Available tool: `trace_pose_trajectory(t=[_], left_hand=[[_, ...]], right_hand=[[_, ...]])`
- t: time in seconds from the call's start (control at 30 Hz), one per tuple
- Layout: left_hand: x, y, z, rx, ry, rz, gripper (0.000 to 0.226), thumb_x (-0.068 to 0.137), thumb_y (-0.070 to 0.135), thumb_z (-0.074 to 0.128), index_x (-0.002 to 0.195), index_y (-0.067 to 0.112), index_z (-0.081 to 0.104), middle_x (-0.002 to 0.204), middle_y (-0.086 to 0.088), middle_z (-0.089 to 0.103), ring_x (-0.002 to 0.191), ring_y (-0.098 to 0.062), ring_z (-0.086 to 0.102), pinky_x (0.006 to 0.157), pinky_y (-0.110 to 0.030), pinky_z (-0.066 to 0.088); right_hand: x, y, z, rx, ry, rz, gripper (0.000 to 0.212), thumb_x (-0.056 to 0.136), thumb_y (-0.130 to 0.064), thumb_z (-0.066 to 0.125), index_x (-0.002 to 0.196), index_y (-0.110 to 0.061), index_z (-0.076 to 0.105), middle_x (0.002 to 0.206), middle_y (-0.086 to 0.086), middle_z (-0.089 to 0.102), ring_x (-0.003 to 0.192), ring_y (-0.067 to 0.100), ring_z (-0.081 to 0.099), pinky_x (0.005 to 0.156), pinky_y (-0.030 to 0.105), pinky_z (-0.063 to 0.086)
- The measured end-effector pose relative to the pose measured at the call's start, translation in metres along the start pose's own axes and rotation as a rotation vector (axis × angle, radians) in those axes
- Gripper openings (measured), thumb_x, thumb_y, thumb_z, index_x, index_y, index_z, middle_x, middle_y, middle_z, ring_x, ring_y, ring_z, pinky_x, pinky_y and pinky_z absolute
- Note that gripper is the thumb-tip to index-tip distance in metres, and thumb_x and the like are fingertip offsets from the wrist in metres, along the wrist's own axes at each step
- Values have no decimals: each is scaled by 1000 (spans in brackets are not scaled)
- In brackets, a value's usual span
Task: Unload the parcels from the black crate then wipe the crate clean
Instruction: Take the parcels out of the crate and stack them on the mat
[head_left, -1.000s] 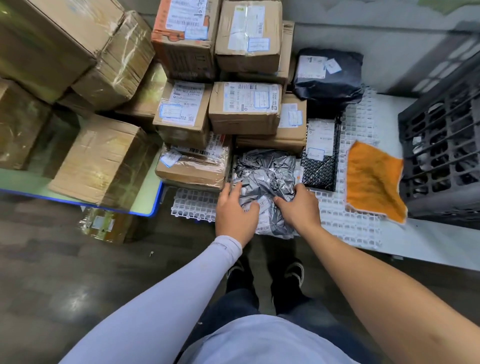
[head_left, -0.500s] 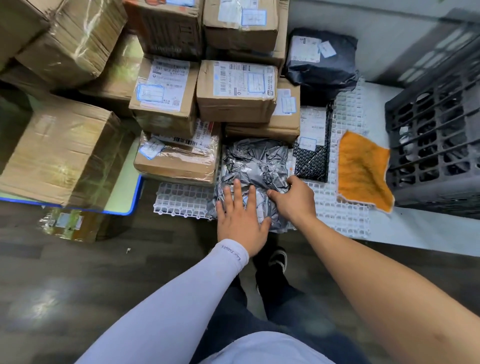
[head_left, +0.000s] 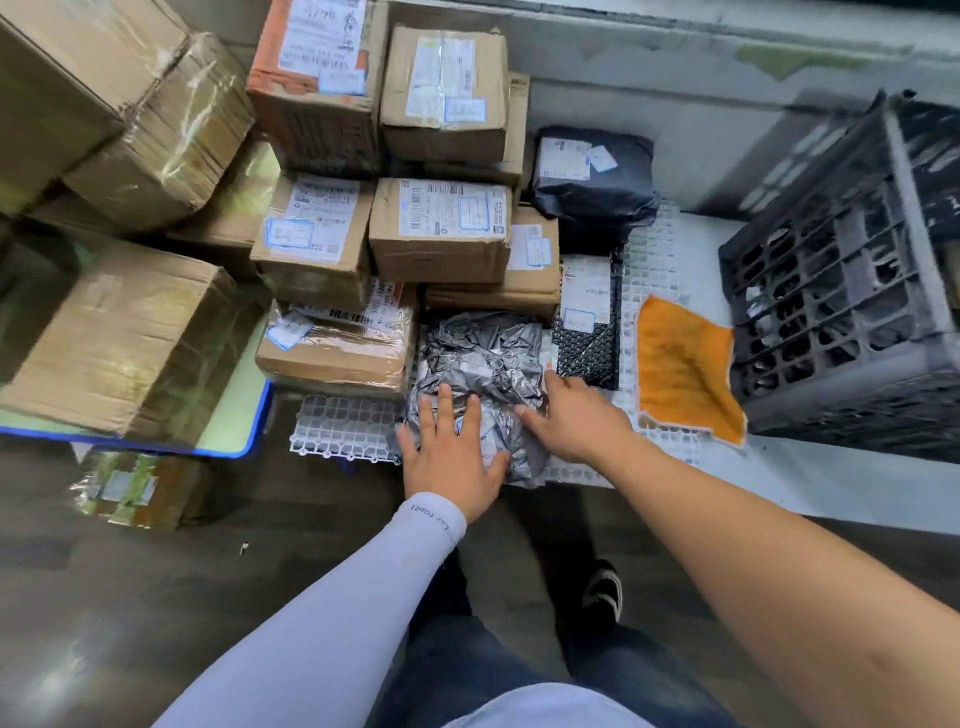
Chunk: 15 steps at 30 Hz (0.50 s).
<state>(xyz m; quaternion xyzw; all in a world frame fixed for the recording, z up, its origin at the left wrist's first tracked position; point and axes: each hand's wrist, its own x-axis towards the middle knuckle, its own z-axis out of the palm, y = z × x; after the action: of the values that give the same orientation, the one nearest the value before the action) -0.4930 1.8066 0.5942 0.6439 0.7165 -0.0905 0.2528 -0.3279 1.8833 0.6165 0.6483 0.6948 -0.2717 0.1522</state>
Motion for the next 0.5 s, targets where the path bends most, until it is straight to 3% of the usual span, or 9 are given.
trace_pose_trajectory(t=[0.13, 0.5], left_hand=[[-17, 38, -20, 4, 104, -61, 72, 103, 60, 38, 164, 28, 15, 173, -10, -4, 159, -34, -7, 126, -58, 3], [-47, 199, -82, -82, 417, -38, 64, 103, 55, 41, 160, 28, 30, 172, -9, 12, 159, -32, 4, 126, -57, 11]], right_hand=[[-18, 27, -28, -124, 119, -162, 80, 101, -68, 37, 163, -23, 14, 167, 11, 25, 148, 37, 34, 111, 54, 43], [-64, 119, -139, -166, 430, -406, 74, 104, -57, 41, 162, -17, 19, 167, 12, 22, 153, 34, 21, 121, 54, 28]])
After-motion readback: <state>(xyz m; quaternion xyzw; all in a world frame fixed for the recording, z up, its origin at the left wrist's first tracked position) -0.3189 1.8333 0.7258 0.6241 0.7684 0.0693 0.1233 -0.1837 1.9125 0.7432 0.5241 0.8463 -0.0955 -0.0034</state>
